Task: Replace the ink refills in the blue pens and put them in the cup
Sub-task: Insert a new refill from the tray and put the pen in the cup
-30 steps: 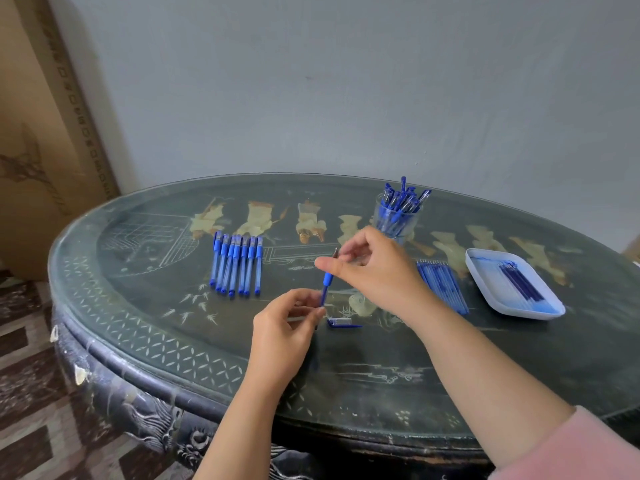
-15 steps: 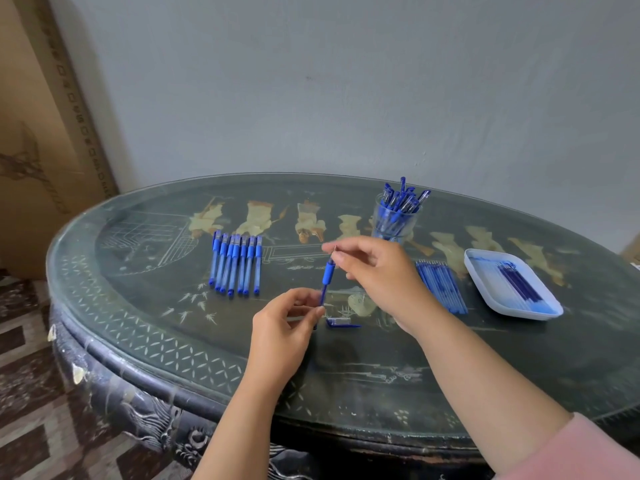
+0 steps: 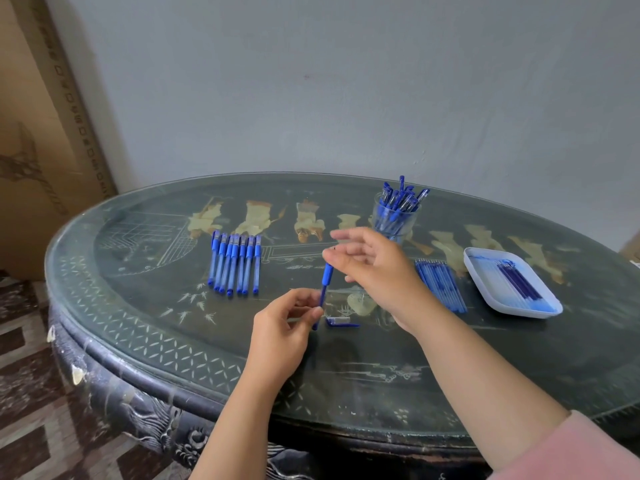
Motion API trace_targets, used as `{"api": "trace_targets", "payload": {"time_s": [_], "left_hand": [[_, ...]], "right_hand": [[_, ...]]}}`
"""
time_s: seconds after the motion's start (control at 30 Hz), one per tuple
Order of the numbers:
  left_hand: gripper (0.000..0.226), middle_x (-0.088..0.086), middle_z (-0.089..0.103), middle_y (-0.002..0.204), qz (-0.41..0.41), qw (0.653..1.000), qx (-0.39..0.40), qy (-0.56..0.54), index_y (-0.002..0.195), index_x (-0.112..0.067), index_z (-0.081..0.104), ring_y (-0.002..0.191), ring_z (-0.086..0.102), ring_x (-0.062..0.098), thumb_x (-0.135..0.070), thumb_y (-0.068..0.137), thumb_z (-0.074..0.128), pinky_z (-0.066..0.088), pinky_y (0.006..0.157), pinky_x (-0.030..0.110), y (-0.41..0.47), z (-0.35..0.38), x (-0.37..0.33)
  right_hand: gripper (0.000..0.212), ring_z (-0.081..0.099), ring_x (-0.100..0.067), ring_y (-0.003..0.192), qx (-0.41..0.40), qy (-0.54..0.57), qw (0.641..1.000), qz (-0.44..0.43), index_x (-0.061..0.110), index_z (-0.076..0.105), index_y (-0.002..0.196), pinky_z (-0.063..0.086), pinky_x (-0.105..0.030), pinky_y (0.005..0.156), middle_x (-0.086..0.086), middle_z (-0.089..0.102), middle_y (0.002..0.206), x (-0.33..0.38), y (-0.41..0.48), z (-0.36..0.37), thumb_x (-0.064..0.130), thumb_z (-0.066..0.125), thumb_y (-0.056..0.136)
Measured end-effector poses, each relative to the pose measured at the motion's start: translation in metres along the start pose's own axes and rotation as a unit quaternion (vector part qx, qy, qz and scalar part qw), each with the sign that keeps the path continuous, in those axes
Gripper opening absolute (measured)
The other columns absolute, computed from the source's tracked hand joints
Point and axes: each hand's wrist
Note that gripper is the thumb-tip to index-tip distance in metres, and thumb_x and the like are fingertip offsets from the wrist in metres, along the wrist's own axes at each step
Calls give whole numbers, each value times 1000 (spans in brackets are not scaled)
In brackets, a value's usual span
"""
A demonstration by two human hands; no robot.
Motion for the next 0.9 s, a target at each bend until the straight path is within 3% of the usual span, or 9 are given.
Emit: {"api": "trace_targets", "payload": {"time_s": [0.07, 0.13, 0.23, 0.3, 0.43, 0.53, 0.7, 0.9], "left_hand": [[30, -18, 71, 87, 0, 1000, 5, 5, 91, -29, 69, 75, 66, 3, 0, 88, 67, 49, 70, 10, 0, 0, 1], [31, -16, 72, 87, 1, 1000, 8, 11, 91, -31, 69, 77, 67, 5, 1, 88, 66, 51, 72, 12, 1, 0, 1], [34, -10, 73, 88, -5, 1000, 8, -5, 91, -30, 69, 82, 69, 7, 3, 89, 63, 52, 73, 14, 1, 0, 1], [35, -11, 73, 87, -9, 1000, 11, -9, 92, -29, 69, 82, 69, 7, 5, 90, 61, 52, 73, 15, 0, 0, 1], [39, -17, 72, 90, -9, 1000, 17, 2, 93, -33, 68, 86, 70, 6, 5, 92, 58, 55, 76, 20, 1, 0, 2], [40, -15, 73, 90, -11, 1000, 23, 9, 93, -34, 67, 88, 70, 7, 4, 93, 57, 57, 78, 25, 1, 0, 3], [33, -15, 73, 90, -18, 999, 29, 12, 93, -28, 68, 88, 70, 8, 4, 92, 59, 57, 80, 28, 1, 0, 3], [33, -13, 73, 86, -30, 999, 29, 19, 90, -30, 67, 85, 70, 11, 3, 92, 60, 57, 80, 30, 1, 1, 3]], "right_hand": [[12, 65, 2, 95, 15, 8, 1000, -7, 34, 71, 100, 53, -28, 86, 13, 73, 101, -1, -1, 0, 28, 70, 89], [4, 65, 2, 82, -16, 7, 1000, -6, 28, 72, 86, 52, -25, 79, 12, 73, 89, -1, 0, 2, 30, 75, 84], [14, 66, -2, 90, -25, 16, 1000, 8, 30, 70, 94, 55, -30, 84, 12, 72, 91, -3, 2, 2, 37, 74, 83], [15, 66, -2, 99, 10, 41, 999, 6, 34, 70, 103, 55, -30, 88, 13, 72, 101, -2, 1, 0, 30, 69, 89], [12, 66, 3, 88, 1, 25, 1000, -3, 30, 73, 86, 50, -21, 79, 12, 75, 96, -3, 2, 4, 18, 70, 89], [6, 66, 0, 79, -25, 11, 1000, 7, 26, 71, 82, 54, -25, 79, 8, 74, 91, -4, 3, 7, 23, 73, 86], [7, 67, -13, 88, -32, -14, 999, -8, 20, 68, 82, 57, -35, 86, 3, 73, 91, -2, 1, 8, 22, 73, 87], [14, 68, -14, 90, -49, -14, 999, -19, 22, 64, 76, 55, -41, 89, 2, 73, 90, -4, 0, 11, 20, 73, 86]]}}
Point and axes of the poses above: each hand's wrist, its own y-axis towards the middle knuckle, its own z-axis out of the palm, x = y × z
